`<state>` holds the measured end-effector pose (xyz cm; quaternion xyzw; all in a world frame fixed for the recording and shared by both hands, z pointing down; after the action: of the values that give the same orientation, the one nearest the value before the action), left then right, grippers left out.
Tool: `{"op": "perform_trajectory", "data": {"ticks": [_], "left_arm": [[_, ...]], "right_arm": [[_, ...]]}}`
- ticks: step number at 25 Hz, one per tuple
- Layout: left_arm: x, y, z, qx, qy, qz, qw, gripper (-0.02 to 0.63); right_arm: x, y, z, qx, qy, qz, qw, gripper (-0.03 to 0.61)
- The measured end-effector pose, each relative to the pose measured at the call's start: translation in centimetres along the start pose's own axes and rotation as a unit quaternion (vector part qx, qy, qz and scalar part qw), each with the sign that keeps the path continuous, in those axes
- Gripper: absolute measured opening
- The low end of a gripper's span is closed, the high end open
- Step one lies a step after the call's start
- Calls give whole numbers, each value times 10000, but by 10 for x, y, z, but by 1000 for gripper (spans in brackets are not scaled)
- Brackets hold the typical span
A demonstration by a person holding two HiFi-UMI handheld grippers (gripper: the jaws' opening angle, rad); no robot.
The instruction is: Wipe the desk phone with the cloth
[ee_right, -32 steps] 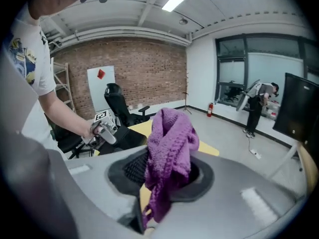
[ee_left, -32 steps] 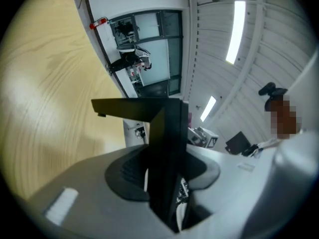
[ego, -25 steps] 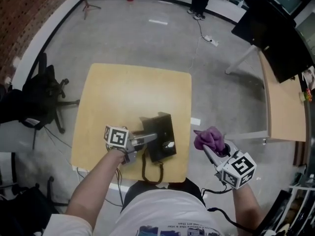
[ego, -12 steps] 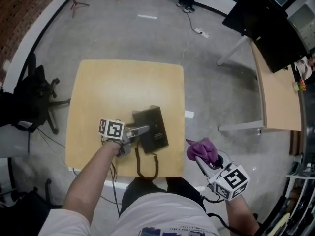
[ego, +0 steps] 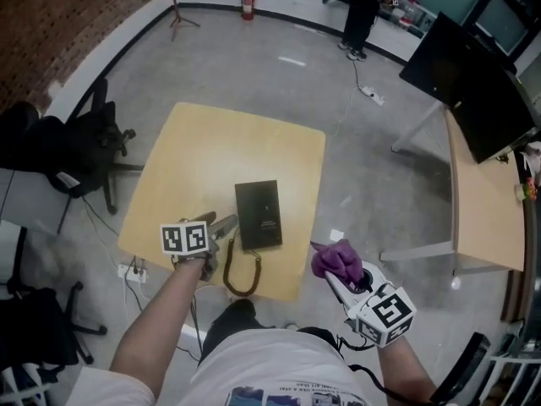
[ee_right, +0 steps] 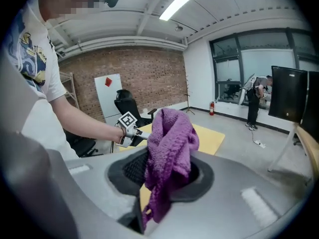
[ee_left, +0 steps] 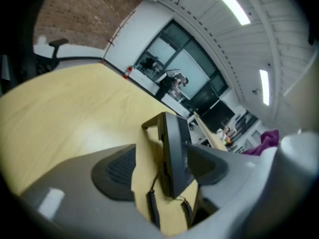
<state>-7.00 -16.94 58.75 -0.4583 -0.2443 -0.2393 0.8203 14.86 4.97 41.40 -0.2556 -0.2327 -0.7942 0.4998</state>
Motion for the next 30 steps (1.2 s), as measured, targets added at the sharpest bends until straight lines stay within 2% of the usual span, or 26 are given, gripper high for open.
{"op": "perform_trajectory", "data": {"ticks": [3, 7, 11, 15, 18, 22, 25, 30], "left_arm": [[-58, 16, 37, 126, 541, -457, 9974, 326], [-116, 89, 120, 515, 925, -657, 9922, 303], [-144, 164, 206, 792, 915, -697, 9902, 272], [-146, 228, 265, 1247, 492, -654, 9888, 253], [-149, 252, 284, 1669, 245, -735, 9829, 242], [-154, 275, 297, 1857, 312, -554, 9806, 228], [-162, 294, 302, 1928, 472, -196, 9799, 221], [-197, 327, 305, 2318, 757, 293, 9694, 221]], "right_arm": [[-11, 2, 10, -293, 212, -270, 9990, 103], [-41, -2, 37, -740, 321, -567, 9951, 104], [-69, -19, 65, -1011, 390, -880, 9902, 104], [-98, -39, 86, -1159, 425, -1129, 9859, 104], [-114, -57, 99, -1315, 550, -1180, 9827, 104], [-137, -75, 116, -1141, 603, -1103, 9855, 104], [-155, -89, 125, -1142, 649, -972, 9866, 104], [-177, -129, 125, -1334, 730, -822, 9849, 104]]}}
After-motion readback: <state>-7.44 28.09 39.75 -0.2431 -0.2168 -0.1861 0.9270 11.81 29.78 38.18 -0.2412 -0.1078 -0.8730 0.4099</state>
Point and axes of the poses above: the fingertips, and each gripper's own axes: x forward along the fingers, y to its right, z out of its underside, the point moved 4 cm from there along -x, backward along the fingers, and after that the axes turned 9 degrees about -y, right-handed, at the moved point
